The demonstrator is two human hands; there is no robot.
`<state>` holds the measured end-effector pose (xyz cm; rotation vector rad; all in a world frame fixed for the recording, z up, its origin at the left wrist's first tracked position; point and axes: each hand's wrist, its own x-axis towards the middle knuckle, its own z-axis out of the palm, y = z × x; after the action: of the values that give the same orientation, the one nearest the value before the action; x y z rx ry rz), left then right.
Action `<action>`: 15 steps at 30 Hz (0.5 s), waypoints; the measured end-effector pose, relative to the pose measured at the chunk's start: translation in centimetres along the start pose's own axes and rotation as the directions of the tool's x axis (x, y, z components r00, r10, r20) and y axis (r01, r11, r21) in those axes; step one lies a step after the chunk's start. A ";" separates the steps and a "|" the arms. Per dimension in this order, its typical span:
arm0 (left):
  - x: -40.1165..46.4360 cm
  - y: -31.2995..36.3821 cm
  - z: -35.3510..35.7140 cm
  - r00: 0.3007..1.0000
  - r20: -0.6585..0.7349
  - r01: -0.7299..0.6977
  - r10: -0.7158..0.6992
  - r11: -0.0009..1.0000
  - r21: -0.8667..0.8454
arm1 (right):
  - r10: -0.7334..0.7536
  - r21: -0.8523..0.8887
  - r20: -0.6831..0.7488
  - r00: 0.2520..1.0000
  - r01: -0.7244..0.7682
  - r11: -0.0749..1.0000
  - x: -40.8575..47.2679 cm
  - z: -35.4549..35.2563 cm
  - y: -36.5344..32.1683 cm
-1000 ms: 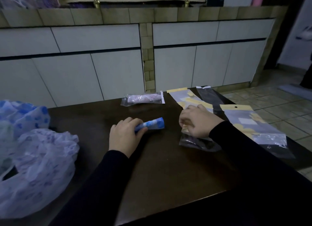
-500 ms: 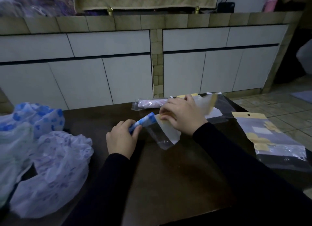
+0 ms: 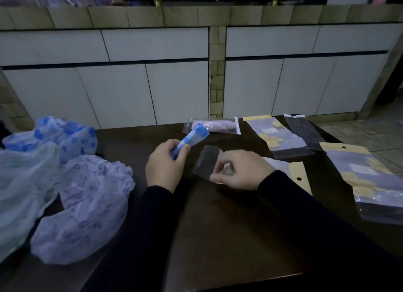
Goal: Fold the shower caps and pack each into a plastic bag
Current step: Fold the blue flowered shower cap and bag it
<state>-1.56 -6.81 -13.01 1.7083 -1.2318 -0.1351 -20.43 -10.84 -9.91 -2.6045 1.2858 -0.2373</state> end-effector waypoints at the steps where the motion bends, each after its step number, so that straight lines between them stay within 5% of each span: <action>1: 0.0 0.1 0.0 1.000 0.016 0.016 -0.016 0.999 -0.034 | 0.016 -0.016 -0.077 0.997 -0.017 1.000 0.6 0.0 0.2; 3: 0.0 0.3 0.1 0.998 0.049 0.035 -0.031 0.996 -0.079 | 0.067 -0.075 -0.177 0.982 -0.082 0.994 1.7 0.3 0.8; 6: 0.2 0.7 0.1 0.996 0.091 0.012 -0.001 0.992 -0.125 | 0.149 -0.030 -0.111 0.983 -0.153 0.988 3.0 0.9 1.2; 11: 0.8 0.7 0.3 0.936 0.351 0.057 -0.012 0.991 -0.118 | 0.088 0.032 -0.071 0.994 -0.086 0.996 3.8 2.2 1.4; 15: 1.2 0.4 0.2 0.898 0.424 0.170 -0.122 0.982 -0.077 | 0.066 0.155 -0.035 0.997 -0.060 0.986 3.6 2.6 2.6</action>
<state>-1.31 -7.84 -12.31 1.7239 -1.3700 -0.6810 -19.61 -14.93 -13.00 -2.4380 1.3053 -0.3645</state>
